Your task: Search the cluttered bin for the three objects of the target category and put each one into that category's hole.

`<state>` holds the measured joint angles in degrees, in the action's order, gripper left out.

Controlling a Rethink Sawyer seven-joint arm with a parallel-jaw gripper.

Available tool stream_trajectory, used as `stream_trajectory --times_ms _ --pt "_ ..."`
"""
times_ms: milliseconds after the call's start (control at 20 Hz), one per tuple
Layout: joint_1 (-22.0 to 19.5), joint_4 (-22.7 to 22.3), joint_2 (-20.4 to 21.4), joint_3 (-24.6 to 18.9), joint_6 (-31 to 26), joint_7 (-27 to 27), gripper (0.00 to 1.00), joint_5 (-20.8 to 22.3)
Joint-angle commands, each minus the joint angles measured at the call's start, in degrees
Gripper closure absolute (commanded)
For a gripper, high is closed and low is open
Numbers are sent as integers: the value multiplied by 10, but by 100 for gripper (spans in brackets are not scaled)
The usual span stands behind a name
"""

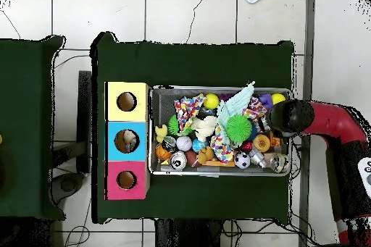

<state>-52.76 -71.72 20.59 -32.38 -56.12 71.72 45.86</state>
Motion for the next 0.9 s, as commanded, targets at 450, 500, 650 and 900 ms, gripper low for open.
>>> stream_trajectory --times_ms 450,500,650,900 --pt "42 2 71 -24 -96 -140 100 -32" --pt "48 2 90 -21 -121 -144 100 -38" --pt "59 0 134 -10 -175 -153 100 -43" --pt "68 -10 159 -3 -195 -140 100 -39"
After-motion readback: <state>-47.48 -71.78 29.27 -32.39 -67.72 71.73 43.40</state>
